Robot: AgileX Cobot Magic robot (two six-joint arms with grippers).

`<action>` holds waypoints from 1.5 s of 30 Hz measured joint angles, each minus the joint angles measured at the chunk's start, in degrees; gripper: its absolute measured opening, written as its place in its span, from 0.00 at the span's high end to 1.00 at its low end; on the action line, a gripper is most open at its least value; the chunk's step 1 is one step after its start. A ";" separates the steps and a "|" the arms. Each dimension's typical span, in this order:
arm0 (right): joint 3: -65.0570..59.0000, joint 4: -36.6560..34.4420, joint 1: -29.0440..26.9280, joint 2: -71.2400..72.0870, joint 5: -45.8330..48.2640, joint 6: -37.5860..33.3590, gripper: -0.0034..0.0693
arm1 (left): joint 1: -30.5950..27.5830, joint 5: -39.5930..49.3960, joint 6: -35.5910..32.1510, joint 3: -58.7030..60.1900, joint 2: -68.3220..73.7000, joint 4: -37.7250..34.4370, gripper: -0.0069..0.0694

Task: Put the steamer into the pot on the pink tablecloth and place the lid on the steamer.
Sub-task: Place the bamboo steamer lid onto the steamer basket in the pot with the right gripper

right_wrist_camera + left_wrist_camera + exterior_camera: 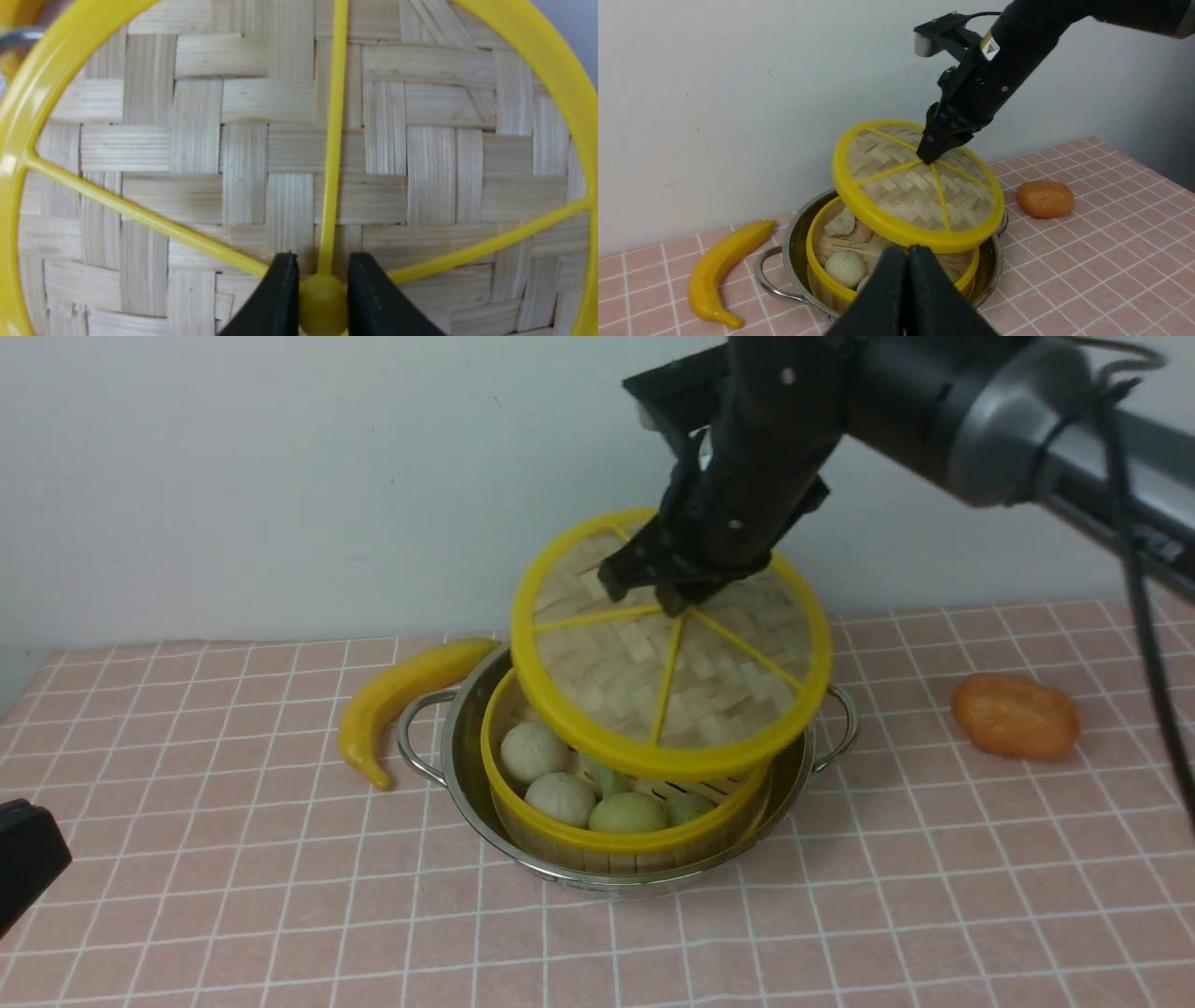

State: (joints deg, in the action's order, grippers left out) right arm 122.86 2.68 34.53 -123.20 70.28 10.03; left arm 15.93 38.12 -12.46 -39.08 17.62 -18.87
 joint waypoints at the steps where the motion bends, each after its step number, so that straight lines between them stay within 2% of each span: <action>1: 0.63 0.00 0.17 -0.87 0.00 0.00 0.75 | 0.00 0.00 -0.05 0.00 0.00 0.00 0.92; 45: 2.98 -2.36 2.51 -8.55 0.58 -4.35 0.75 | 0.00 0.02 -0.15 0.00 0.00 0.00 0.91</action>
State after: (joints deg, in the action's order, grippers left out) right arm 125.84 0.32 37.04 -131.75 70.86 5.68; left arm 15.93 38.14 -12.61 -39.08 17.62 -18.87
